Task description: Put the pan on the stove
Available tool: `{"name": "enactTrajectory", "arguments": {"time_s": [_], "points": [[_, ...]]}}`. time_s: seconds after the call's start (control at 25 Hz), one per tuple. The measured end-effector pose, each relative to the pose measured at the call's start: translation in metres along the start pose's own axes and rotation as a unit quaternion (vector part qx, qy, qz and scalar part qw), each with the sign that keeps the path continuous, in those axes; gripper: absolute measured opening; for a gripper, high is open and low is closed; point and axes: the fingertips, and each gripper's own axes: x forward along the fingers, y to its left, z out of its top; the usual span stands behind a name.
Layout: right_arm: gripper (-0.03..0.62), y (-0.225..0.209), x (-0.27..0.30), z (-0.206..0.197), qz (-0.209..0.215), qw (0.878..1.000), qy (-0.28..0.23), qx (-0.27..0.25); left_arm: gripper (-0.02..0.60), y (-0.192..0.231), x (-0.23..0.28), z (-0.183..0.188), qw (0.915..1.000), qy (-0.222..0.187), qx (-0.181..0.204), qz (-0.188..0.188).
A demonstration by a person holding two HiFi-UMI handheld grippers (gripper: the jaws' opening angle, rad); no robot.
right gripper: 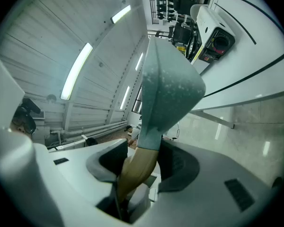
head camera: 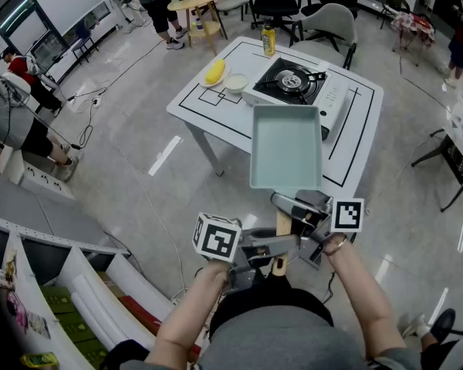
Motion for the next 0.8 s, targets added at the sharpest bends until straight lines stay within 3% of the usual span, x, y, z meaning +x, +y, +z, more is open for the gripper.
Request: {"name": "enactTrajectory", "arguments": {"time_s": [0.8], "points": [[0.198,-0.006,-0.009,0.012,0.003,1.0,-0.004,0.008,0.124,0.004,0.012,0.008,1.0,0.001,0.0,-0.004]]}}
